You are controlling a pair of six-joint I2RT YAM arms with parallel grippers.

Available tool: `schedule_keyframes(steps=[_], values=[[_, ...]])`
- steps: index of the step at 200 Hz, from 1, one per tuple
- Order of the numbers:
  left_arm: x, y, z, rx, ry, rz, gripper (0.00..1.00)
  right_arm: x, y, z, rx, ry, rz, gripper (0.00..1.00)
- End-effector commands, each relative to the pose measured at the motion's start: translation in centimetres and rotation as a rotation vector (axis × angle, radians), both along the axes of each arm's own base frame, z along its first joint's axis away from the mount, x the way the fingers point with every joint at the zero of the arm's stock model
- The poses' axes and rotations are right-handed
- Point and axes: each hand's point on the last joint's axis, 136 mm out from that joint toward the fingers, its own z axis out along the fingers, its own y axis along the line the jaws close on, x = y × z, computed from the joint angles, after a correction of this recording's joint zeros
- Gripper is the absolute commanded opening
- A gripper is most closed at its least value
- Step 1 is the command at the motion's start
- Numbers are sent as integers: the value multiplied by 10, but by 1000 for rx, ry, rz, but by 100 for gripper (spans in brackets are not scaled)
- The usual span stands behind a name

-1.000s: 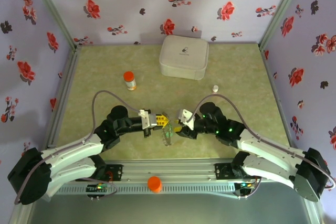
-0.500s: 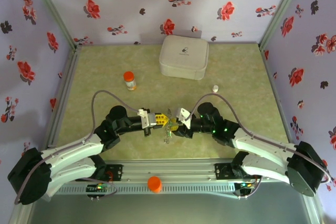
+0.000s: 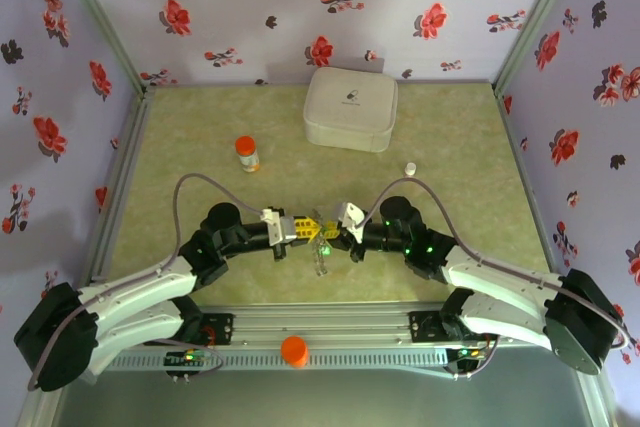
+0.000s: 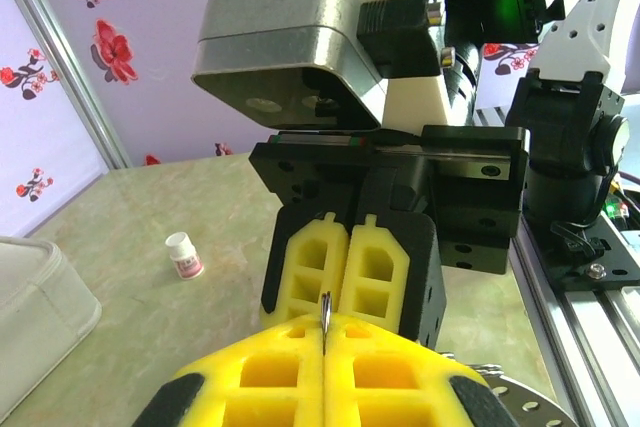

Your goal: Put the keys on the keyring

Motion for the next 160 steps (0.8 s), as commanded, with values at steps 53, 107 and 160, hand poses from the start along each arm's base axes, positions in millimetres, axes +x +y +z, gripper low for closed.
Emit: schedule_keyframes(steps=[53,107,160], values=[[2,5,4,5,-36,21,0,-3,-1,25,46,-46,3,0],[1,5,-5,59,-28,10,0,-5,-5,37,50,-78,9,0],[1,6,-15,107,-26,10,0,-4,-11,42,29,-119,-9,0]])
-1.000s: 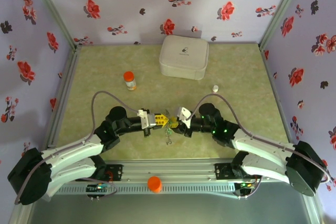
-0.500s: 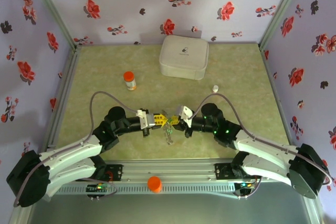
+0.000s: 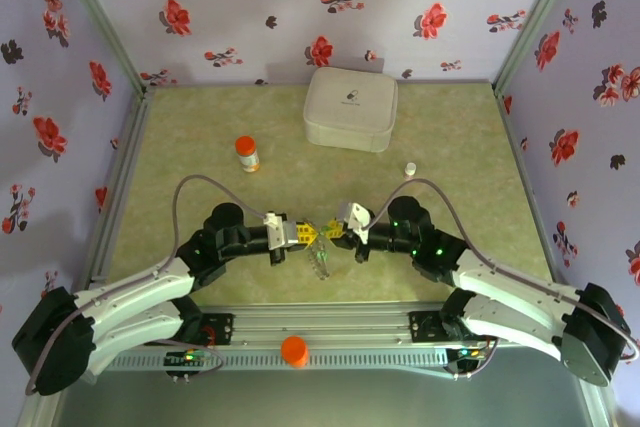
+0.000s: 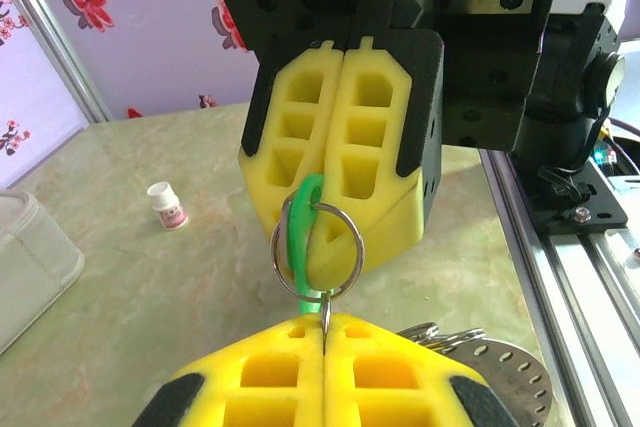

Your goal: Put the keys on the keyring

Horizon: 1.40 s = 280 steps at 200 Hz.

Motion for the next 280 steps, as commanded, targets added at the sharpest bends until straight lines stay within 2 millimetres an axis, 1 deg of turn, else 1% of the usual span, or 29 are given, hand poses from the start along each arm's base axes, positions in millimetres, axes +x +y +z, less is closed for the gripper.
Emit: schedule_keyframes(steps=[1,31,46,58,67,81,102,112,128,139,155,179,192,207,214,216,223,231,243,253,259,280], values=[[4,0,11,-1,-49,7,0,4,-3,19,16,-66,-20,0],[9,2,5,28,-52,37,0,3,-6,18,-5,-72,-22,0],[13,3,5,25,-57,58,24,3,-7,17,-13,-74,-28,0],[16,5,9,6,-60,85,40,4,-9,17,-15,-79,-37,0],[19,6,13,-17,-55,112,48,5,-10,17,-20,-82,-45,0],[27,12,19,-59,-37,185,55,8,-12,15,-51,-85,-61,0],[48,32,33,-142,-23,363,62,11,-17,13,-105,-103,-77,0],[62,48,45,-191,-17,486,66,13,-17,10,-132,-112,-74,0],[78,75,59,-251,-9,661,68,16,-12,9,-160,-127,-60,0],[88,97,65,-275,-15,788,69,18,-4,12,-159,-140,-44,0],[98,128,74,-315,-21,954,70,20,18,18,-143,-153,7,0],[105,171,86,-380,-13,1162,72,11,65,35,-67,-164,112,0],[105,187,90,-403,-1,1238,72,6,90,45,4,-117,146,0],[105,201,92,-417,16,1301,72,5,114,47,108,-21,154,0],[105,206,92,-412,19,1323,72,8,123,41,140,20,145,0],[105,207,92,-410,19,1328,72,9,124,42,154,22,144,0],[104,210,92,-431,47,1341,72,15,130,31,163,51,120,0],[104,212,90,-429,54,1347,72,25,135,13,137,73,79,0],[104,213,87,-420,64,1351,72,37,135,-16,51,92,30,0],[105,214,83,-395,77,1366,72,42,127,-43,-70,90,7,0],[106,216,79,-373,89,1379,72,44,118,-56,-149,81,-7,0],[109,222,65,-304,138,1422,73,45,74,-100,-463,-3,-15,0]])
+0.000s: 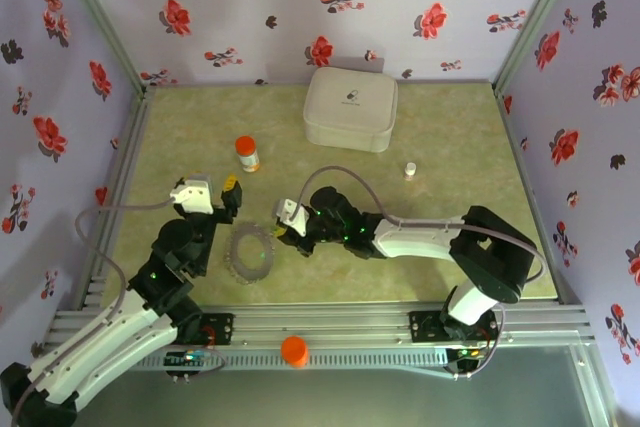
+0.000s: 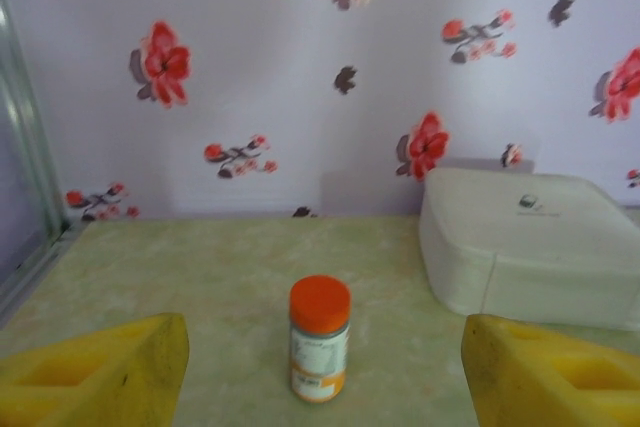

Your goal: Put the keys on the keyring

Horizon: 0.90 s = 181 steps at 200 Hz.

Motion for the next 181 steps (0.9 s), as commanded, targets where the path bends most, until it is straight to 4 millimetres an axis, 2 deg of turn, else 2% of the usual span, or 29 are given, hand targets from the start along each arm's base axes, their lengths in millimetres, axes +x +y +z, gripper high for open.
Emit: schedule_keyframes(steps=[1,17,28,94,117,131,149,164,181], values=[[2,17,-9,-12,86,86,73,14,-37,-19,-258,-126,-15,0],[5,20,-20,-28,120,104,74,18,-67,-40,-437,-165,-1,0],[8,20,-27,-36,134,111,74,22,-80,-47,-501,-178,-5,0],[25,28,-65,-18,264,168,77,44,-122,-76,-766,-189,-31,13],[29,37,-74,-25,301,201,77,53,-137,-81,-835,-198,-68,27],[31,41,-78,-17,316,220,78,56,-143,-77,-827,-190,-96,35],[34,48,-84,-6,335,245,83,58,-148,-63,-746,-155,-154,40],[37,53,-90,12,350,265,87,65,-146,-41,-601,-121,-254,43],[41,59,-96,71,364,285,92,85,-146,-1,-344,-69,-446,46]])
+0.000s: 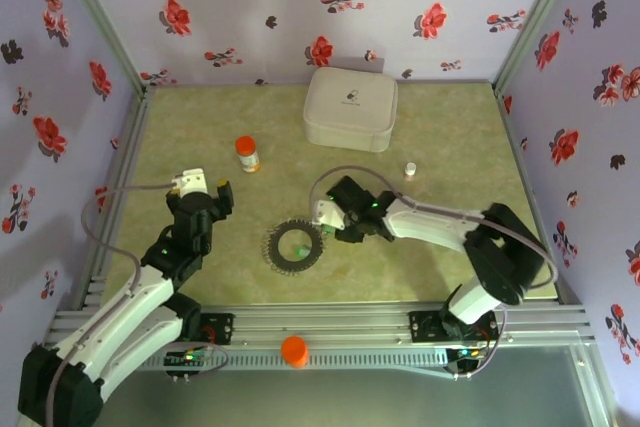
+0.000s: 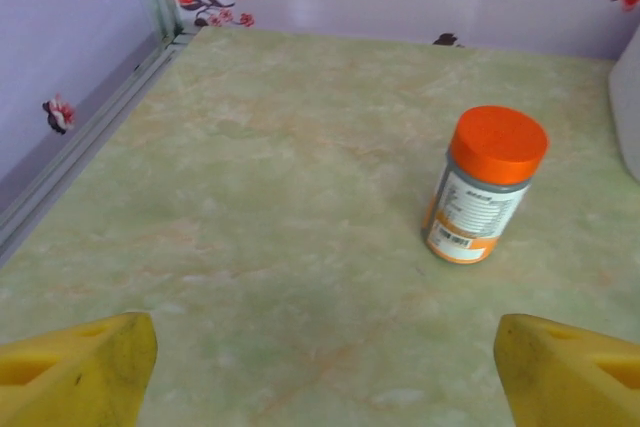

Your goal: Put the keys on the keyring

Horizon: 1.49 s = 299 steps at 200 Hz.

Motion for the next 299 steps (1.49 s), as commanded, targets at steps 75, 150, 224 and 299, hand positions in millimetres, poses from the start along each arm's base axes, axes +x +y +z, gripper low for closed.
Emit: schedule_keyframes(steps=[75,150,224,299], values=[[20,51,3,103,-91,134,100,93,-207,101,609,-619,-1134,64],[56,53,-39,147,-156,67,100,120,-249,63,651,-740,-1190,60],[86,51,-72,193,-120,2,100,133,-274,35,731,-705,-1280,64],[101,68,-71,171,-65,87,100,145,-289,26,697,-628,-1370,64]])
